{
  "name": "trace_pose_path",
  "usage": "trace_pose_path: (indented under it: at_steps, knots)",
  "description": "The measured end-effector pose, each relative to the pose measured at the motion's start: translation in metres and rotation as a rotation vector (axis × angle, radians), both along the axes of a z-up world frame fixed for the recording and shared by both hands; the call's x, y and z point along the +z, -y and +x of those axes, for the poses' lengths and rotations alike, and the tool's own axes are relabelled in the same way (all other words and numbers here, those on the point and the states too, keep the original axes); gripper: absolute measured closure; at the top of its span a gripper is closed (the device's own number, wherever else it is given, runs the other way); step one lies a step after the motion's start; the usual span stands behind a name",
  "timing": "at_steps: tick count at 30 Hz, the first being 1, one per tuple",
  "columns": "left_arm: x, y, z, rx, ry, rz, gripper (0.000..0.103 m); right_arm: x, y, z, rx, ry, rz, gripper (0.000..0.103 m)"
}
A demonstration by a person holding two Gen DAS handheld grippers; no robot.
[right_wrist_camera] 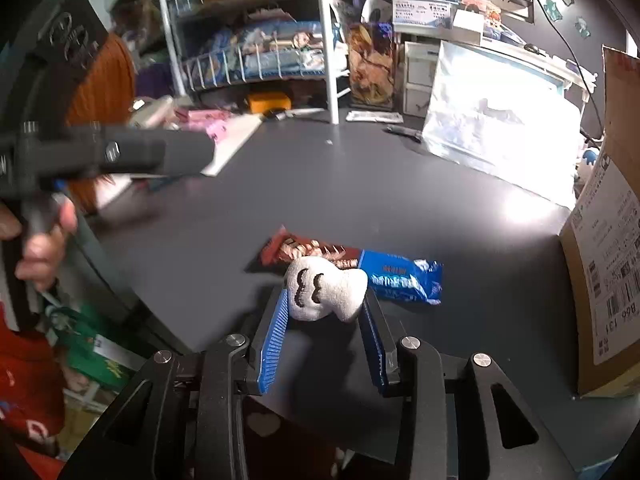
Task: Organize objects
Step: 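Reach both tools to the small white plush and grasp it with the right tool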
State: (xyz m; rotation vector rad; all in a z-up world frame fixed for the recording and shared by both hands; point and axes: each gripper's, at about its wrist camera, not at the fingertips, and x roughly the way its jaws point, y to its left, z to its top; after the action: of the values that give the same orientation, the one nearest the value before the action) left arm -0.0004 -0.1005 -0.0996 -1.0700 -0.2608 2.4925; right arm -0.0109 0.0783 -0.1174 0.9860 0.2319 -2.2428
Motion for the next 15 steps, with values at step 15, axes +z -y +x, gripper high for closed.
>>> trace_pose_path:
  at_steps: [15]
  knots:
    - [0.065, -0.058, -0.026, -0.242, -0.008, 0.135, 0.057, 0.095, -0.030, -0.005, 0.180, -0.184, -0.091, 0.071]
